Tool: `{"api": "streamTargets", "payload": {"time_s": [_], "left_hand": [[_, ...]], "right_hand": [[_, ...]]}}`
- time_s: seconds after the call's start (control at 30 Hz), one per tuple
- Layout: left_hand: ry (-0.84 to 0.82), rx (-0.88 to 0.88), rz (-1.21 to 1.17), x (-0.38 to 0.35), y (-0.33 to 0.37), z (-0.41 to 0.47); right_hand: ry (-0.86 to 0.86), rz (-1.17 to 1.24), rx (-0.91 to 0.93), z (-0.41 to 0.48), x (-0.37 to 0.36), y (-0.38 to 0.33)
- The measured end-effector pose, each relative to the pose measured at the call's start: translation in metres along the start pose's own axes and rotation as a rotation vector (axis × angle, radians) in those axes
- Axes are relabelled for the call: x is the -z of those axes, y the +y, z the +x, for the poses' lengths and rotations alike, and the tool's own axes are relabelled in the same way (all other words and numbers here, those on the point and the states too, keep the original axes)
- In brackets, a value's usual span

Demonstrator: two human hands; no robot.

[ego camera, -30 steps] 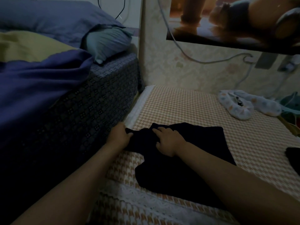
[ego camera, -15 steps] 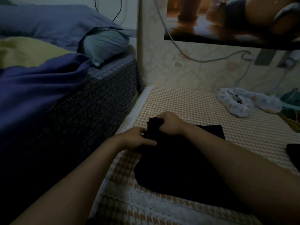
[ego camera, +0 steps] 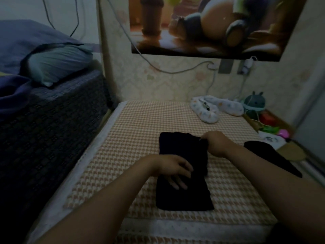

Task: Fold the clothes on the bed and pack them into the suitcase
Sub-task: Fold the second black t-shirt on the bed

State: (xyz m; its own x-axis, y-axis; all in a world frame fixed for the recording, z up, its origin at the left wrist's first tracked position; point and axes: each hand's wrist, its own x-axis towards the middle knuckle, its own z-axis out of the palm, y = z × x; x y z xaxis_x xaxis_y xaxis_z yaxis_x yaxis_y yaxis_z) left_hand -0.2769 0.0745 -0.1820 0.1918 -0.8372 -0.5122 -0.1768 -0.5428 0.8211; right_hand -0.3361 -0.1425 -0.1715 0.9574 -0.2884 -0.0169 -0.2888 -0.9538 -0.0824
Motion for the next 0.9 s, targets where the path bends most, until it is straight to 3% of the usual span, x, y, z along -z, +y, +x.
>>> {"api": "streamTargets", "payload": {"time_s": [0.07,0.17,0.23,0.27,0.33,0.4,0.47,0.53,0.6,0.67,0.73,0.9], "left_hand": [[-0.019,-0.044,0.09,-0.003,-0.001,0.008],[0.324,-0.282,0.115,0.005,-0.002,0.018],[0.637,-0.39,0.471,0.016,-0.014,0.024],[0.687,-0.365,0.723,0.018,-0.022,0.028],[0.542,-0.143,1.022,0.02,-0.045,0.036],[0.367,0.06,1.026,0.019,-0.06,0.042],[0.322,0.124,0.998,0.019,-0.061,0.044],[0.395,0.106,1.081,0.024,-0.051,0.044],[0.616,-0.062,1.162,0.033,-0.046,0.049],[0.798,-0.256,1.185,0.042,-0.045,0.062],[0.825,-0.339,1.172,0.049,-0.046,0.078],[0.605,-0.001,1.021,0.064,-0.052,0.106]], "right_hand": [[-0.182,-0.126,-0.066,-0.012,-0.009,0.012],[-0.26,-0.168,-0.164,-0.021,-0.018,0.016],[-0.158,-0.068,-0.192,-0.019,-0.02,0.013],[-0.093,-0.008,-0.184,-0.017,-0.021,0.01],[0.008,0.086,-0.105,-0.009,-0.028,0.003],[0.012,0.16,0.018,-0.002,-0.04,-0.007],[-0.041,0.14,0.095,0.005,-0.055,-0.015],[-0.11,0.083,0.082,0.012,-0.065,-0.018],[-0.138,0.111,0.049,0.02,-0.072,-0.017],[-0.094,0.206,0.011,0.028,-0.076,-0.014],[-0.028,0.266,-0.023,0.033,-0.078,-0.009],[0.066,0.193,-0.017,0.027,-0.083,0.005]]}}
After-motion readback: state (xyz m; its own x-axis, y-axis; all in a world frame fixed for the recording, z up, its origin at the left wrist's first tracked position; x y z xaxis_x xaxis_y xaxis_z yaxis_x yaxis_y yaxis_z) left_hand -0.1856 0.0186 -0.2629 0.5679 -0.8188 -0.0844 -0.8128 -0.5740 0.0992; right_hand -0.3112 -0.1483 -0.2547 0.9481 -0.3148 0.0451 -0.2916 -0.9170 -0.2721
